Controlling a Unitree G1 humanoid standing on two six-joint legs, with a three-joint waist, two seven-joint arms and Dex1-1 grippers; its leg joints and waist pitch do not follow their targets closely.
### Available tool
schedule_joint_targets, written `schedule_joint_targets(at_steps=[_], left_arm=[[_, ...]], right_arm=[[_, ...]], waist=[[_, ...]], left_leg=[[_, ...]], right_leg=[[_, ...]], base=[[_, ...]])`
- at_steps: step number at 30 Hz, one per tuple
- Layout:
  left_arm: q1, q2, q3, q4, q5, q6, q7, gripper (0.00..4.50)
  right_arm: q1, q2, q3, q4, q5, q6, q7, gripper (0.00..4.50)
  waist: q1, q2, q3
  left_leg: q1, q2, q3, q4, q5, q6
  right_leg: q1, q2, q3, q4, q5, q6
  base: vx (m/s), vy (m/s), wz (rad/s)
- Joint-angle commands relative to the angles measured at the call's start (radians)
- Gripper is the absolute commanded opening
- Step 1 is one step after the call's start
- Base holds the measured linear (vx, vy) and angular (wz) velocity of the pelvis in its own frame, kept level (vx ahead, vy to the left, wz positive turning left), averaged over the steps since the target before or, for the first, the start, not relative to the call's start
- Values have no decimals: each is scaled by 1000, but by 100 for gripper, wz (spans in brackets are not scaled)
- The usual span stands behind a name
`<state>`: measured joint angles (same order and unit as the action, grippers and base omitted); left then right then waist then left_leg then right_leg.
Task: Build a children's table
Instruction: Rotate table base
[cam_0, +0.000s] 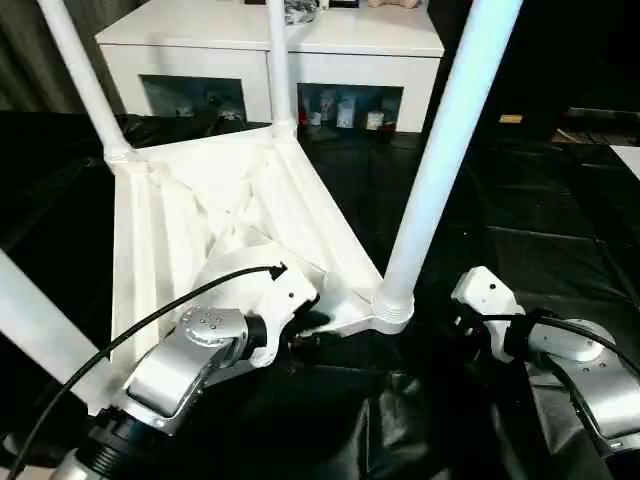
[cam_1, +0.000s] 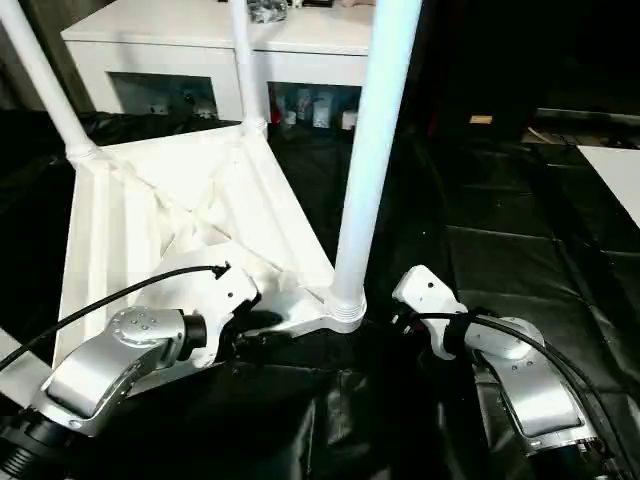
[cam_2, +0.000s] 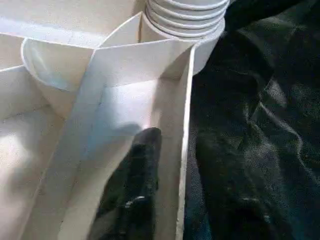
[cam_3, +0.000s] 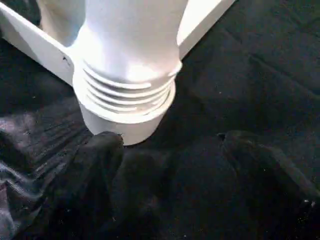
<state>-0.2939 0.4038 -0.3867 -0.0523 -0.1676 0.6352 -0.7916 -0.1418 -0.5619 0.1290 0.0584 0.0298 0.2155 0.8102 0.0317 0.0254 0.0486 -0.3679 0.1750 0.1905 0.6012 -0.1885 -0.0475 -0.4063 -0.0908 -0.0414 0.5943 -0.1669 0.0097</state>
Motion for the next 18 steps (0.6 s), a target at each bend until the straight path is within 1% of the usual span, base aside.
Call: schedule_joint_targets(at_steps=[1,2,3,5,6,7,11,12,13,14,15,16,17,18], left_arm=[[9,4,-27,16,15,22,-8,122],[8,4,-27,18,16,22,-8,122],[6,11,-33,23,23,18,-13,99],[6,13,-33,24,23,18,-14,88],[2,17,-39,26,25,17,-20,79],[2,17,-40,26,25,17,-20,69],[-5,33,-65,42,39,3,-47,32],[-9,37,-71,65,53,-41,-56,23],[-9,37,-71,66,54,-43,-57,13],[-13,38,-71,79,54,-74,-73,7],[-15,39,-72,88,53,-95,-84,3],[-19,46,-78,102,58,-149,-112,1],[-21,51,-81,109,60,-178,-127,0],[-30,66,-99,131,72,-231,-164,0]], right_arm=[[-3,-6,-6,-5,8,4,-3,369],[-3,-5,-6,-5,8,5,-4,369],[-4,-3,-5,-6,8,5,-6,369],[-4,-3,-5,-6,8,6,-6,369],[-5,-2,-5,-5,8,5,-6,369],[-5,-2,-5,-4,8,5,-6,369],[-5,5,-18,-6,26,3,-4,369],[1,6,-31,-13,52,0,12,369],[1,6,-32,-14,53,-1,13,369],[7,6,-42,-20,74,-6,29,369],[11,5,-48,-24,89,-10,40,369],[22,0,-59,-38,120,-13,70,369],[29,-3,-65,-46,138,-13,86,386],[37,-5,-80,-56,183,2,124,386]], waist=[[1,-12,-52],[2,-11,-52],[1,-11,-53],[2,-10,-53],[0,-8,-52],[0,-8,-52],[-2,-6,-53],[-3,-6,-53],[-2,-7,-53],[-2,-12,-55],[0,-8,-54],[0,-11,-55],[2,-12,-54],[0,-20,-54]], left_leg=[[7,41,-24,-80,-333,39],[7,41,-23,-80,-333,39],[7,41,-23,-80,-333,40],[7,40,-24,-80,-334,39],[7,40,-25,-81,-346,36],[8,40,-25,-81,-349,34],[9,39,-26,-82,-362,32],[8,39,-26,-83,-360,31],[8,38,-26,-82,-360,35],[6,39,-25,-81,-351,37],[7,39,-25,-81,-351,41],[8,41,-25,-81,-352,41],[6,40,-26,-82,-354,49],[5,39,-24,-81,-350,55]], right_leg=[[37,-39,28,-86,-398,-166],[37,-38,28,-86,-402,-166],[37,-38,28,-87,-408,-163],[36,-39,27,-88,-419,-159],[36,-39,26,-90,-445,-149],[34,-38,26,-91,-451,-146],[32,-37,26,-93,-458,-136],[33,-37,25,-92,-456,-136],[33,-38,26,-95,-458,-135],[34,-39,27,-93,-450,-135],[33,-40,28,-94,-454,-134],[32,-39,27,-94,-450,-135],[35,-40,28,-96,-460,-126],[33,-40,27,-97,-473,-121]], base=[[0,0,0],[0,0,0],[0,0,0],[0,0,0],[0,0,0],[0,0,0],[0,0,0],[0,0,0],[0,0,0],[0,0,0],[0,0,0],[0,0,0],[0,0,0],[0,0,0]])
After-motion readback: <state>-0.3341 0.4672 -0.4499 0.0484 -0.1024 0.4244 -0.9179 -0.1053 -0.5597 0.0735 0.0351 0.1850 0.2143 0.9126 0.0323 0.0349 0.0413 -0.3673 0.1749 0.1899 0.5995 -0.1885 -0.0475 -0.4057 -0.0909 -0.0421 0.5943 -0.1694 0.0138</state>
